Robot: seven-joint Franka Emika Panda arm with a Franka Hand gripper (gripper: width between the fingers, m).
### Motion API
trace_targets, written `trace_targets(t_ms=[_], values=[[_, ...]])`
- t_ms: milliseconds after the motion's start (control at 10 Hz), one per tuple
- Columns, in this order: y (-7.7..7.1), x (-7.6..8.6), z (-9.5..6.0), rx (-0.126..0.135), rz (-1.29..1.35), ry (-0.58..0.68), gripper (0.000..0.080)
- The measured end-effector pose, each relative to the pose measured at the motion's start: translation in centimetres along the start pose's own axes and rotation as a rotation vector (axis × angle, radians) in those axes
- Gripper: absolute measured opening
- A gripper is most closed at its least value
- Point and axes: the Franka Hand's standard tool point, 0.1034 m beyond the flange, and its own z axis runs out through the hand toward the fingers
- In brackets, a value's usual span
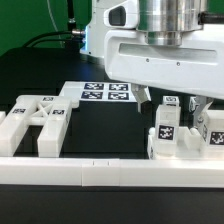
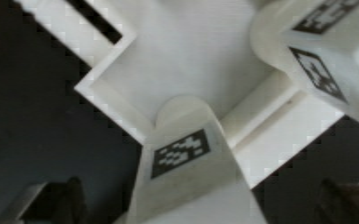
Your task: Assemble chair
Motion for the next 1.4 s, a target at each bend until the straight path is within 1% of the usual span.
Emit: trace_targets(t_ms=[100, 300, 400, 500, 600, 700, 800, 1100, 1200, 1300, 1400], values=[[0.02, 0.01, 0.02, -0.002, -0.065, 0.001, 0.0648], [0.01, 0.14, -0.1, -0.028, -0.293, 0.008, 0.0648], [0.02, 0.23, -0.13, -0.028, -0.323, 0.008, 0.0648], [0.27, 0.42, -0.11, -0.029, -0.368, 0.008, 0.0526], [0.29, 0.45, -0.11, -0.028, -0.362, 0.008, 0.0526], [0.29, 0.46, -0.11, -0.028, -0.363, 0.008, 0.0387], [0.29, 0.45, -0.1, -0.028, -0.357, 0.008, 0.0285], [0.28, 0.44, -0.09, -0.027, -0.323, 0.008, 0.0286], [0.27, 0.43, -0.08, -0.026, -0.242, 0.009, 0.0286], [0.22, 0.4, -0.05, -0.021, -0.148, 0.013, 0.0286], [0.17, 0.36, -0.02, -0.002, -0.002, 0.011, 0.0286]])
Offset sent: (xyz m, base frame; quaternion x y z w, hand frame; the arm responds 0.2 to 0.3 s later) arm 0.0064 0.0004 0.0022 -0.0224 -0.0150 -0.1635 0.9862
